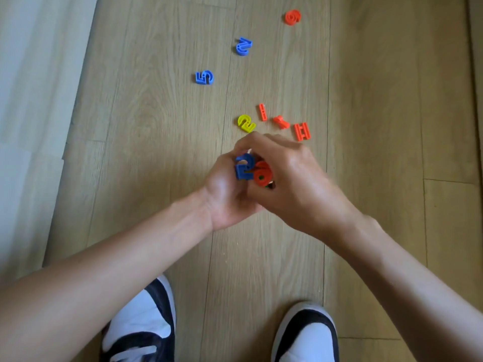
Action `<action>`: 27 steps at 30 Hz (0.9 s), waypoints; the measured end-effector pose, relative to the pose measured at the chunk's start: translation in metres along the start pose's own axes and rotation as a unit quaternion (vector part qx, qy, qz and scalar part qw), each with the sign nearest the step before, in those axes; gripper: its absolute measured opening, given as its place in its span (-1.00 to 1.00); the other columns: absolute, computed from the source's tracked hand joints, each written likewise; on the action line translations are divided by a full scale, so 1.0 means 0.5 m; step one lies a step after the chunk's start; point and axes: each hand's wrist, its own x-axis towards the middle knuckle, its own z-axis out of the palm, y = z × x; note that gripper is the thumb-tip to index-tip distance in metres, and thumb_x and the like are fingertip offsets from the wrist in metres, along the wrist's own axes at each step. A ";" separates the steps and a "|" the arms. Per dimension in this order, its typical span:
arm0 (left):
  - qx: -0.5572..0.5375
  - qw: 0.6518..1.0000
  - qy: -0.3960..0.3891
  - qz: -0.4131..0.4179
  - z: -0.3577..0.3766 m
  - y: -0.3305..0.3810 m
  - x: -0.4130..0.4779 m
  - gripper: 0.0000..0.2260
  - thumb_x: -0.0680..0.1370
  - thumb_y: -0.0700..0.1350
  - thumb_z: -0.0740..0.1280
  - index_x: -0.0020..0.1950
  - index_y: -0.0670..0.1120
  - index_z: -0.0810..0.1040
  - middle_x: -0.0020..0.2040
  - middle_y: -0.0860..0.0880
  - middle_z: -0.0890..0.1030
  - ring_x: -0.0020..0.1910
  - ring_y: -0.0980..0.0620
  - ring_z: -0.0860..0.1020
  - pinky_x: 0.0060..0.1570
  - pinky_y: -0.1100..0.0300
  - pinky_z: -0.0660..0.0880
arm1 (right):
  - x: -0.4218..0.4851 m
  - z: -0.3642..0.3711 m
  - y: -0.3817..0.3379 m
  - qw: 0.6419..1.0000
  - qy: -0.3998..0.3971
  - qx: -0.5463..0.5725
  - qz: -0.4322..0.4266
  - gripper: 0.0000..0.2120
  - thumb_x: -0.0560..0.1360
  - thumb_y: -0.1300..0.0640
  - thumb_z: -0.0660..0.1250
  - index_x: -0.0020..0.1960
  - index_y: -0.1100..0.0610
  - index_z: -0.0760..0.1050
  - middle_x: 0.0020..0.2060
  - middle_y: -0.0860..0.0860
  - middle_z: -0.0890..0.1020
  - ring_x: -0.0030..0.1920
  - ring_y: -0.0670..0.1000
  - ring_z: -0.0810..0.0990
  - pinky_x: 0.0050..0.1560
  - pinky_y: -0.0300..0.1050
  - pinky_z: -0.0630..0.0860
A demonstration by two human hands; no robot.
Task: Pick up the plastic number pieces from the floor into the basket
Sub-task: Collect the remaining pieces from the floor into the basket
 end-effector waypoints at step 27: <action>0.881 0.282 0.196 0.325 -0.036 0.144 0.135 -0.71 0.61 -0.05 0.27 0.20 -0.23 0.40 -0.12 -0.19 0.62 -0.18 -0.26 0.62 -0.39 0.07 0.31 | 0.124 0.003 0.203 0.957 0.140 -0.187 0.171 -0.88 0.54 0.15 0.35 0.06 0.09 0.62 0.05 0.04 0.52 0.01 0.11 0.54 -0.19 0.07 0.57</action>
